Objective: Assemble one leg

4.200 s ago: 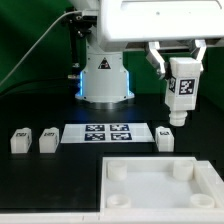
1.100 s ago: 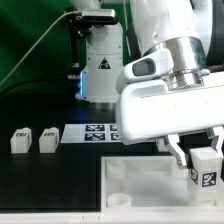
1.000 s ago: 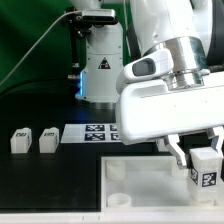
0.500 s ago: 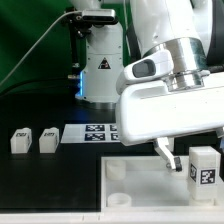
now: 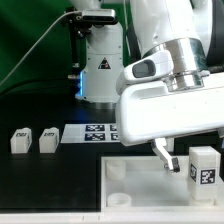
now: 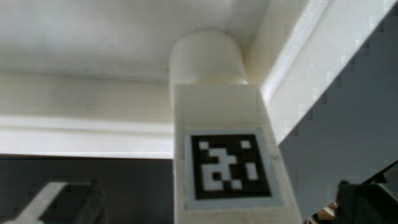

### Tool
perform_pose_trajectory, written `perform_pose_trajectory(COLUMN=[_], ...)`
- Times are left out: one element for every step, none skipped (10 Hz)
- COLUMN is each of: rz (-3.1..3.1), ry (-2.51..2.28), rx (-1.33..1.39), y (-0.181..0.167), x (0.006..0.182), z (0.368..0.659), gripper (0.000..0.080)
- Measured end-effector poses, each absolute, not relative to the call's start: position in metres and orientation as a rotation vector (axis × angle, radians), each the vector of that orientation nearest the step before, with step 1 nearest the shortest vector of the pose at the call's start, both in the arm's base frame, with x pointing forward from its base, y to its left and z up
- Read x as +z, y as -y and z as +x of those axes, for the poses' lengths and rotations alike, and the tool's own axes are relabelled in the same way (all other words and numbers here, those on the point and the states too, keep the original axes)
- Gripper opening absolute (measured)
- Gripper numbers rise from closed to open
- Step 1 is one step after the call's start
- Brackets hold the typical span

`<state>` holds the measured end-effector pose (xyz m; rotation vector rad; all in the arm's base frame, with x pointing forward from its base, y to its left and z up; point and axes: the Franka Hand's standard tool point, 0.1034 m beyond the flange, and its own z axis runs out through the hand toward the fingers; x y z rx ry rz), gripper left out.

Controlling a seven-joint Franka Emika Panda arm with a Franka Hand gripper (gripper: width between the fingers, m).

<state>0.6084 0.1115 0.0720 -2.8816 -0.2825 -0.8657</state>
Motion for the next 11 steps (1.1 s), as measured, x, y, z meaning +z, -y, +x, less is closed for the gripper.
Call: perform_pose_trajectory(rz=[-2.882,-2.882,-2.882,-2.888,-2.902,-2.908,-2.923,-2.93,-2.929,-2.926,-2.915], ry=[0.283,0.282,0.283,0.272,0.249,0.256,0.267,0.275,0.28,0.295,0.305], rx=[-0.866,-0.866,-0.865,-0.82,-0.68,-0.673,-0.543,-0.38,-0.241,-0.108,0.059], y=[-0.111,-0.111,-0.111,-0.114,-0.121,-0.119,-0.117,-0.117,-0.118,-0.118,-0.118], x=[0.072,0.072,0.072,0.07,0.079,0.095,0.095,0.098,0.103,0.101,0.101], z=[0.608,0.608,0.608,0.607,0.609,0.616,0.612,0.611,0.612,0.609,0.605], gripper=[0.0649,0.0649,0.0649,0.0649,0.0649,0.0649,0.0649,0.0649,0.0649,0.0649,0.0649])
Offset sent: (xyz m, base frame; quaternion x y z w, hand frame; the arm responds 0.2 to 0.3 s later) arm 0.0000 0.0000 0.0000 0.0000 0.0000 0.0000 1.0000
